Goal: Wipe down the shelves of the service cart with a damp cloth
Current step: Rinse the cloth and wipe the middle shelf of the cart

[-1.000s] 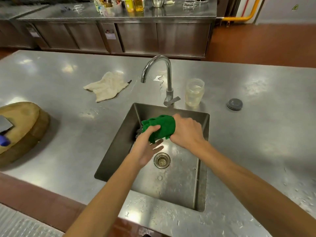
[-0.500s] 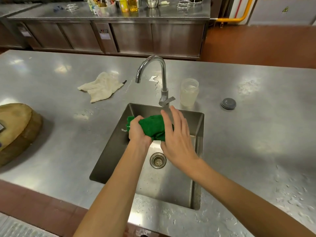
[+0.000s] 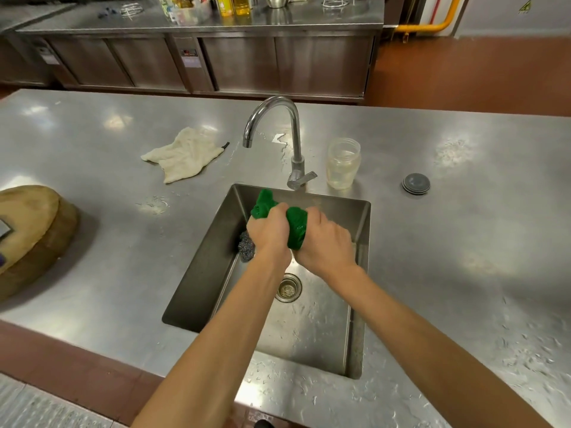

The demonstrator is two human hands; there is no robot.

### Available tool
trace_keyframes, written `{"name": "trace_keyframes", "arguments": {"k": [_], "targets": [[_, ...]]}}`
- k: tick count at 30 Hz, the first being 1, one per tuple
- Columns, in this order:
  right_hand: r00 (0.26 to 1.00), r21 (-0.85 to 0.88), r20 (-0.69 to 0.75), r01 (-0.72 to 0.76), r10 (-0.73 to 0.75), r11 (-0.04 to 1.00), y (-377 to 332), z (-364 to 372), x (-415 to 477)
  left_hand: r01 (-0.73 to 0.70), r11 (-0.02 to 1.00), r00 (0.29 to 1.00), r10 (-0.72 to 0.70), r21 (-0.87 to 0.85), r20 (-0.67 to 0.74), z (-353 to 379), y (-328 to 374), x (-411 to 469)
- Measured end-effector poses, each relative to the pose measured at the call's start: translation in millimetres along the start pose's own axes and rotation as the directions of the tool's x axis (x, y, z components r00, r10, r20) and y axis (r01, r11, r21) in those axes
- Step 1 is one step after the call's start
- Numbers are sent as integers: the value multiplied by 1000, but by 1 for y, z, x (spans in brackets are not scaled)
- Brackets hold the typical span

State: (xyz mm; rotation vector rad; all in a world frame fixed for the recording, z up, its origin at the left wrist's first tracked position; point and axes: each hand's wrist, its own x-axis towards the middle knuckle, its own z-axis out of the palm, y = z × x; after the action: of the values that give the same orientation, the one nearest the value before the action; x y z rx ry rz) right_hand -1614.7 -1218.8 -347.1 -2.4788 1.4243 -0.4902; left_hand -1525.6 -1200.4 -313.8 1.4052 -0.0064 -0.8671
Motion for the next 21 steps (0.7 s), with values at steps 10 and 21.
{"name": "trace_keyframes", "arguments": {"k": [10,21], "targets": [[904,744,410,-252,-125,619,-3,-6,5,-331,924,879,228,192,419,-13,13,9],[724,784,621,-568,-301,252,-17,1,12,-211,958,775,42,196,630,-18,42,28]]}}
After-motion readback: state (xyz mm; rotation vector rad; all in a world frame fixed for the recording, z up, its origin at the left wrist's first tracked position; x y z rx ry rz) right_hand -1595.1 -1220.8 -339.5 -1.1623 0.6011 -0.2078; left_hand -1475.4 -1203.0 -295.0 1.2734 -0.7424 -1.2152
